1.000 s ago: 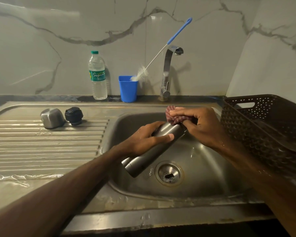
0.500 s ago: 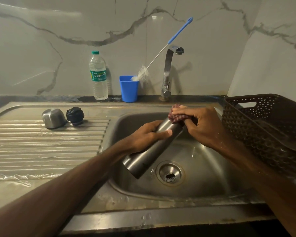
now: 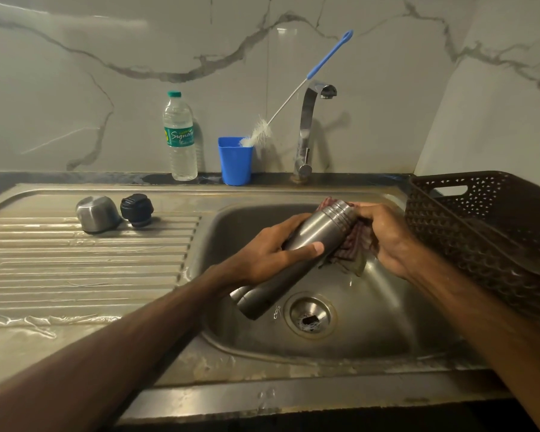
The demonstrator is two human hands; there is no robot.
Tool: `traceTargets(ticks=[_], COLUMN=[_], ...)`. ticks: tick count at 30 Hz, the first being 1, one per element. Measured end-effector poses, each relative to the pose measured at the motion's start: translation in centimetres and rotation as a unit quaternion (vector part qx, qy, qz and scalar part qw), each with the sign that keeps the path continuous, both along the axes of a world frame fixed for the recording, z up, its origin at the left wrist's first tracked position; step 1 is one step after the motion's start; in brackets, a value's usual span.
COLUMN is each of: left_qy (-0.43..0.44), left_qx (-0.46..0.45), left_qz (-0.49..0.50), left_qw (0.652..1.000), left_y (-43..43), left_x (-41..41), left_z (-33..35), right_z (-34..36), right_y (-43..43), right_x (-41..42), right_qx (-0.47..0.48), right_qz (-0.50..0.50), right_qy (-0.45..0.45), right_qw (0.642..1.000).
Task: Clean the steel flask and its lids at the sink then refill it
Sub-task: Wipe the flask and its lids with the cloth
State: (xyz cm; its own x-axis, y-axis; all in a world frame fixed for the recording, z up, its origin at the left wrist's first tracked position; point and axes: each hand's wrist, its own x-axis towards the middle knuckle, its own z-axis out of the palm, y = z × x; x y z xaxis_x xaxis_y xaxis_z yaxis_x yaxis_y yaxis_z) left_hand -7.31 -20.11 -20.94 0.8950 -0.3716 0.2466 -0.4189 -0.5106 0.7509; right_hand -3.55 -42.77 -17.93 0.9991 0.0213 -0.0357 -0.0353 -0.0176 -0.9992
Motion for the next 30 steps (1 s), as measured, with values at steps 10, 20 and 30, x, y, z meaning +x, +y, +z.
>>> traceTargets(ticks=[10,20,30], left_qy=[0.029,0.026,0.137], left_qx=[-0.011,0.094,-0.128], left_qz=[0.111,0.115,0.144], left_qw=[0.993,0.989,0.972], left_y=[0.2,-0.7,-0.6], left_x=[0.6,-0.1,0.5], left_z=[-0.3,0.1,0.7], right_z=[-0.9,-0.7,-1.4], right_y=[1.3,2.6,0.5], right_x=[-1.0,-1.5,0.7], right_qx=[-0.065,-0.397,-0.392], right_qz=[-0.029,0.004,-0.079], right_qy=[-0.156,-0.418,-0.243], right_qw=[0.985,0.817,0.884])
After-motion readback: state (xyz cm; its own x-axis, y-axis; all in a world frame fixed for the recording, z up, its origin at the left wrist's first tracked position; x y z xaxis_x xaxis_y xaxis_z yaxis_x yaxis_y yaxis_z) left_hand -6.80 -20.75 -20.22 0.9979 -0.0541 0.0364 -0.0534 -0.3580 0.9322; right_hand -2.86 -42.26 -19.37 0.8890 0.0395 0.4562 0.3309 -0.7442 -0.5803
